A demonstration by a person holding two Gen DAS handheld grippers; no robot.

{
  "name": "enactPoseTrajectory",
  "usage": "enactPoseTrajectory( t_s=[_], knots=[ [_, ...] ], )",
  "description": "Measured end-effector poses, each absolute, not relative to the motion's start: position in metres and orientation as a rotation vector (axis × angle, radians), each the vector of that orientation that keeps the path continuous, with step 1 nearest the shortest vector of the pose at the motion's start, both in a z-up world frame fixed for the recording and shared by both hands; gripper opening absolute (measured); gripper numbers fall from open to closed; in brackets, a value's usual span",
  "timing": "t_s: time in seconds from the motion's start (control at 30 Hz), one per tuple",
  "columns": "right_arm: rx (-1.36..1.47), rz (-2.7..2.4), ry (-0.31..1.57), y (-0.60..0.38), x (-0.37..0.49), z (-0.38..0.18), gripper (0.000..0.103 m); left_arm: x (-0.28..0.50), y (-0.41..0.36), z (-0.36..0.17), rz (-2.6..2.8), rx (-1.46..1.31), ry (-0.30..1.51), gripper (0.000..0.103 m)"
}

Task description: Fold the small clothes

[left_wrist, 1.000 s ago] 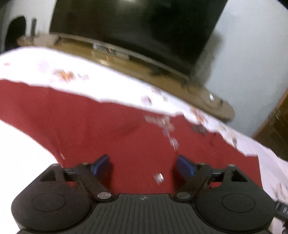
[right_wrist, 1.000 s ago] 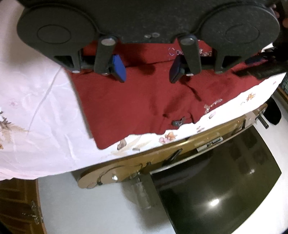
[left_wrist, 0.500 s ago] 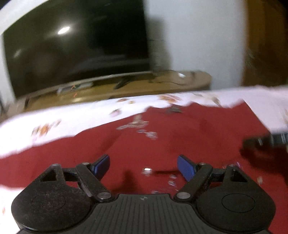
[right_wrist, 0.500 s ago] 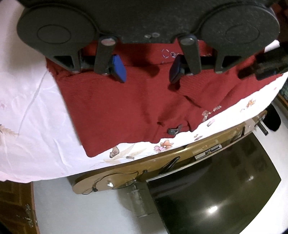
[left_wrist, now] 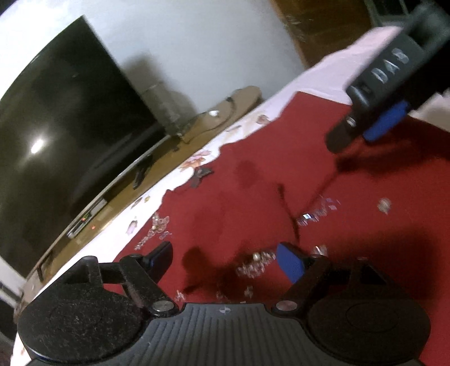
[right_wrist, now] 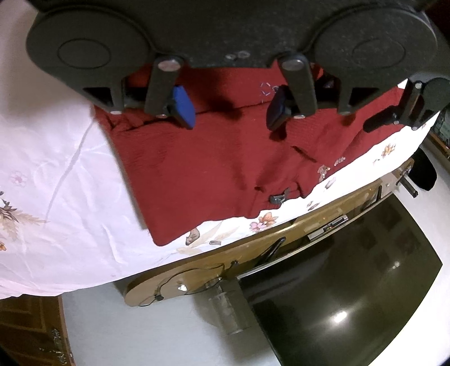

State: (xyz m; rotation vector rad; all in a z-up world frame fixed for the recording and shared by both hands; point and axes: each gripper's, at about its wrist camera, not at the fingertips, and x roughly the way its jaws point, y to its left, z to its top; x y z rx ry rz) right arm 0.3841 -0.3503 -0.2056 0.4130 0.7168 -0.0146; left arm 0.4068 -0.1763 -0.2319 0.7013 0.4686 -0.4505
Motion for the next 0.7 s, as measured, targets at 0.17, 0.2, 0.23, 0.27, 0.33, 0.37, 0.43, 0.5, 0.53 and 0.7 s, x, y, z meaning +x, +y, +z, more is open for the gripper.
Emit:
enactPoseTrajectory(
  t_s=[0.17, 0.2, 0.23, 0.27, 0.33, 0.37, 0.43, 0.5, 0.53, 0.7],
  knots=[
    [0.421, -0.016, 0.714, -0.351, 0.381, -0.205, 0.058, 0.405, -0.175, -0.235, -0.484, 0.763, 0.483, 0.048],
    [0.423, -0.016, 0.714, -0.351, 0.382, -0.206, 0.058, 0.411, -0.176, -0.235, -0.485, 0.748, 0.506, 0.037],
    [0.423, -0.017, 0.713, -0.351, 0.382, -0.206, 0.058, 0.416, -0.176, -0.234, -0.487, 0.725, 0.521, 0.032],
    [0.425, -0.018, 0.712, -0.350, 0.382, -0.206, 0.058, 0.421, -0.178, -0.234, -0.482, 0.720, 0.519, 0.023],
    [0.424, -0.016, 0.708, -0.349, 0.381, -0.205, 0.058, 0.424, -0.179, -0.232, -0.480, 0.699, 0.509, 0.016],
    [0.421, -0.015, 0.706, -0.348, 0.380, -0.204, 0.058, 0.424, -0.178, -0.229, -0.481, 0.665, 0.508, 0.014],
    [0.414, -0.014, 0.706, -0.347, 0.378, -0.204, 0.058, 0.431, -0.177, -0.225, -0.489, 0.609, 0.514, 0.013],
    [0.414, -0.012, 0.710, -0.346, 0.378, -0.204, 0.058, 0.433, -0.170, -0.221, -0.498, 0.543, 0.528, 0.013],
    [0.415, -0.011, 0.713, -0.346, 0.379, -0.205, 0.058, 0.437, -0.166, -0.220, -0.499, 0.499, 0.547, 0.013],
    [0.379, -0.020, 0.729, -0.343, 0.390, -0.209, 0.056, 0.464, -0.130, -0.214, -0.442, 0.264, 0.628, 0.004]
  ],
)
